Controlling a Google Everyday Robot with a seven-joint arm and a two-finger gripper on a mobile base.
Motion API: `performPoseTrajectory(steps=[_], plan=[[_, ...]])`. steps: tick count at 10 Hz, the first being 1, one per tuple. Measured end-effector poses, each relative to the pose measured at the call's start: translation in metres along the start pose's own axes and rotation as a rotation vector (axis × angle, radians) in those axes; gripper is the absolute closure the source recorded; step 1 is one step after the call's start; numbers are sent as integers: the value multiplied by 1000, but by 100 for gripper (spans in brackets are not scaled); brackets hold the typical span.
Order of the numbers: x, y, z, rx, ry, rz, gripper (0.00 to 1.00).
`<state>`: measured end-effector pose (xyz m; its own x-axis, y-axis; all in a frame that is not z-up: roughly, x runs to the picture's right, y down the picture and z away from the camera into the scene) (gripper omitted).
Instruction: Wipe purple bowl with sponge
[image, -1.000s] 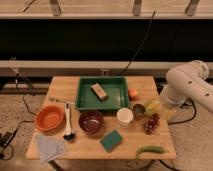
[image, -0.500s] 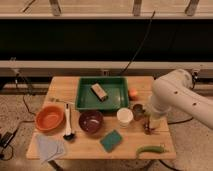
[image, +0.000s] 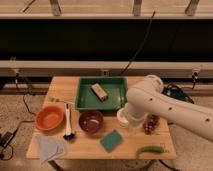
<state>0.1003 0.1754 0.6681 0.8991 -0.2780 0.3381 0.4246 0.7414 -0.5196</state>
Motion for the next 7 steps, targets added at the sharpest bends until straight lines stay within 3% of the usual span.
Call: performPoseTrajectory(steps=[1, 2, 7], plan=[[-29, -9, 21, -32, -37, -73, 35], [-36, -14, 35, -49, -53, -93, 35], [-44, -21, 82, -115, -80, -104, 35]])
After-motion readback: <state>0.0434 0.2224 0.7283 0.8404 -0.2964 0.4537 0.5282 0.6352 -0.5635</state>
